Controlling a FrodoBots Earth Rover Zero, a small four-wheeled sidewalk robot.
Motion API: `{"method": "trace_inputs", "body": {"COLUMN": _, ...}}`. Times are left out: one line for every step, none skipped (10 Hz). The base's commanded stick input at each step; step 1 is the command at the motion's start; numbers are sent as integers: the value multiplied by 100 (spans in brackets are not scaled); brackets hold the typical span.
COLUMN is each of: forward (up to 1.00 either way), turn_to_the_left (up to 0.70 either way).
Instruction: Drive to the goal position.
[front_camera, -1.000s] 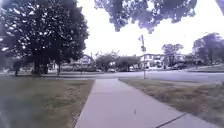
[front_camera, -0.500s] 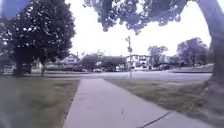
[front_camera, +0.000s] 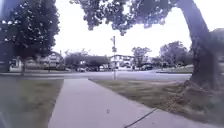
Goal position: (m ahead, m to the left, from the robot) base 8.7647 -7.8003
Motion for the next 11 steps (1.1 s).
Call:
{"method": "trace_inputs", "body": {"forward": 0, "turn_to_the_left": -70}}
{"method": "trace_inputs", "body": {"forward": 0, "turn_to_the_left": -70}}
{"method": "trace_inputs", "body": {"forward": 0, "turn_to_the_left": -70}}
{"method": "trace_inputs", "body": {"forward": 0, "turn_to_the_left": -70}}
{"method": "trace_inputs", "body": {"forward": 0, "turn_to_the_left": -70}}
{"method": "trace_inputs", "body": {"forward": 0, "turn_to_the_left": -70}}
{"method": "trace_inputs", "body": {"forward": 0, "turn_to_the_left": -70}}
{"method": "trace_inputs", "body": {"forward": 0, "turn_to_the_left": -70}}
{"method": "trace_inputs", "body": {"forward": 0, "turn_to_the_left": -70}}
{"method": "trace_inputs", "body": {"forward": 0, "turn_to_the_left": -70}}
{"method": "trace_inputs", "body": {"forward": 0, "turn_to_the_left": -70}}
